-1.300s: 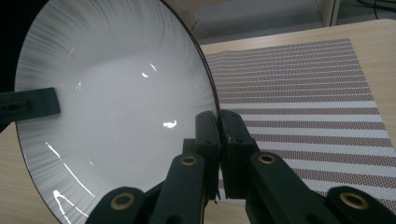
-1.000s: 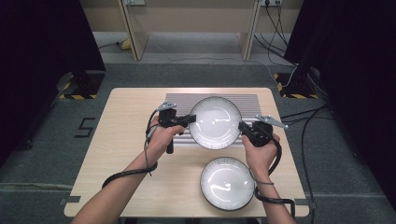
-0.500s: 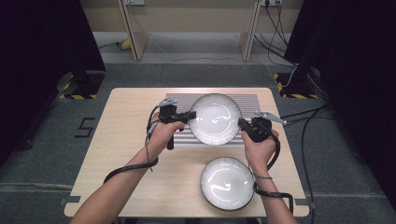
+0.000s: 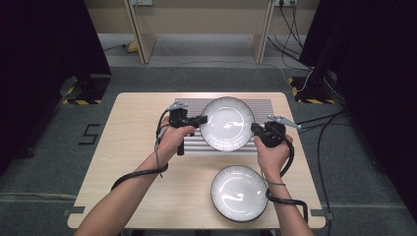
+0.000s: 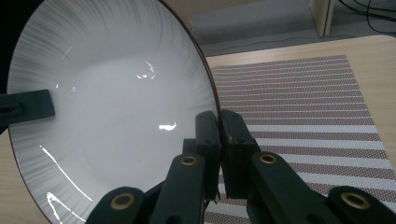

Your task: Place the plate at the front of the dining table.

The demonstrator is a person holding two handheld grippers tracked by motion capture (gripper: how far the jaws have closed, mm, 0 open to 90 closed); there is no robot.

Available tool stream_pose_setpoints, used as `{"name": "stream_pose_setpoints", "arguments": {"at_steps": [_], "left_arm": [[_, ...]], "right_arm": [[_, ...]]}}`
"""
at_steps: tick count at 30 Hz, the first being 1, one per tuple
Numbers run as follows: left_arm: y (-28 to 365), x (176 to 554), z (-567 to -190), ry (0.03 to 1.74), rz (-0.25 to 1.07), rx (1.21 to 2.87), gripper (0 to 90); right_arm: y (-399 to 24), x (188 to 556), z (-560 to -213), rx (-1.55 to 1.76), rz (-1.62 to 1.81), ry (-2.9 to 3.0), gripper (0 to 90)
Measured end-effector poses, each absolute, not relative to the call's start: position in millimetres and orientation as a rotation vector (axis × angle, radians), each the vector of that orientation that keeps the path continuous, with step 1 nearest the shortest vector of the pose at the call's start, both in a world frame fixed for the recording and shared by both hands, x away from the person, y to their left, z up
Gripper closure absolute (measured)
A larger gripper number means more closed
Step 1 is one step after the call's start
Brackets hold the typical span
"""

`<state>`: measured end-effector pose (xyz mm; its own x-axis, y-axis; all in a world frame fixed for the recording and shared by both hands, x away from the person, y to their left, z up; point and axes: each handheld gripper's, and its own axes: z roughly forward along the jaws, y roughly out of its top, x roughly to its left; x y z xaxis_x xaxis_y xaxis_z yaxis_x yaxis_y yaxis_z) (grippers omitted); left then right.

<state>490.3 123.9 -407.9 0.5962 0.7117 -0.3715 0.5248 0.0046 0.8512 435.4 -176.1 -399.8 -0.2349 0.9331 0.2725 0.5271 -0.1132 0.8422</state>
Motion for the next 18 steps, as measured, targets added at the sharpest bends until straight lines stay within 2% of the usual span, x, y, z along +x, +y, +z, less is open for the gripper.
{"name": "stream_pose_setpoints", "arguments": {"at_steps": [18], "left_arm": [[125.0,498.0,-408.3,1.05,0.211,1.654,83.3]], "right_arm": [[-173.7,445.3,-401.5,1.613,1.299,1.742,86.7]]}}
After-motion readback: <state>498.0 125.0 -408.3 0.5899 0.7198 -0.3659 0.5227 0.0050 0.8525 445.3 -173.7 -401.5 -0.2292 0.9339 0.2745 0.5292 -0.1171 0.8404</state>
